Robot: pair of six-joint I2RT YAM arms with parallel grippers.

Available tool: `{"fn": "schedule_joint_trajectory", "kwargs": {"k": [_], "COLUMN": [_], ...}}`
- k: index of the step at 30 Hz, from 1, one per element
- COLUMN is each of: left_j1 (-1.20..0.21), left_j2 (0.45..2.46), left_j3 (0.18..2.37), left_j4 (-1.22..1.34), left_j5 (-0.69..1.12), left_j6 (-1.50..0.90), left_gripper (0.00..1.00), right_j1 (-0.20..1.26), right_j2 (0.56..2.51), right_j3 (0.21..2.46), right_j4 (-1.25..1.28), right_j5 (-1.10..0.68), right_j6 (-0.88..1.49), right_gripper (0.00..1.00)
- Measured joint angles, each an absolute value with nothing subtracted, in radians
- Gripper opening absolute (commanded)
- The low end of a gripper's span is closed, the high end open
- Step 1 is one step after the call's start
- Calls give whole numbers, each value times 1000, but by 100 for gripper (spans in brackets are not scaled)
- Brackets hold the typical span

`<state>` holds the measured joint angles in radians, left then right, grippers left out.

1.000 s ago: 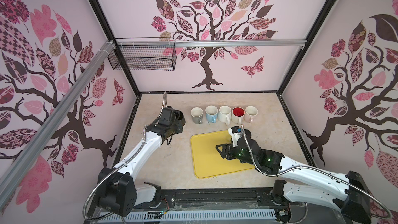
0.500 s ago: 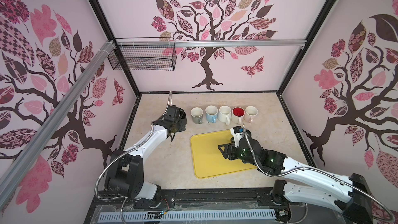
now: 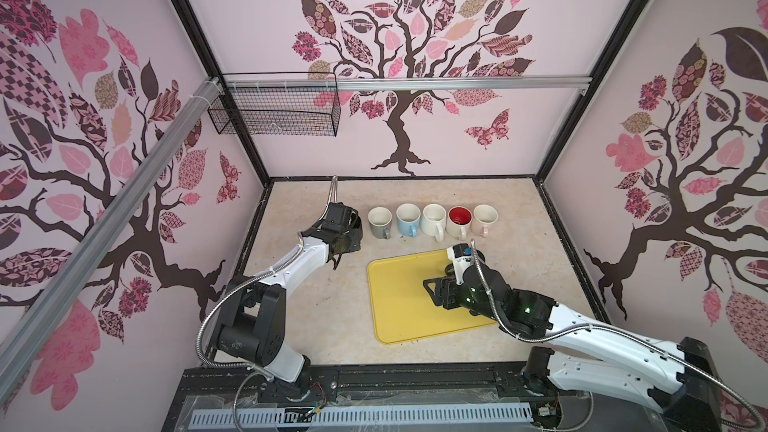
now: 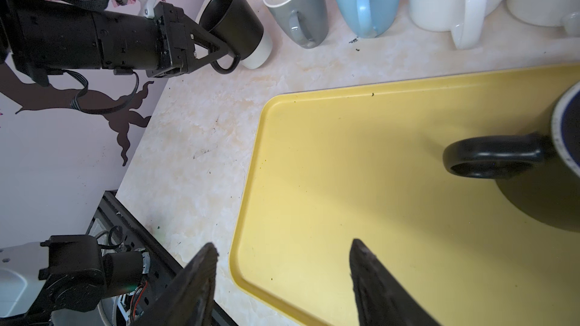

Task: Turn the mug right side up
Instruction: Place the mug at the top-center of the table.

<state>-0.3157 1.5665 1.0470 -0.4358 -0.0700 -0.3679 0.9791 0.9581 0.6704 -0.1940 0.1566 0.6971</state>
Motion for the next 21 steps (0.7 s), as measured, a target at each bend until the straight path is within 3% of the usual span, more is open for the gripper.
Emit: {"fn": "schedule_joint_trajectory", "kwargs": {"k": [21], "left_j1": [-372], "left_j2": [1665], "left_j3": [1124], "left_j4": [-424], "left_j5": [-152], "left_j6": [-313], "left_gripper": [0], "right_j1": [978], "right_j2": [958], "right_j3": [670], "right_j4": [-200], "right_j5": [173], "right_j6": [699], "right_gripper": [69]}}
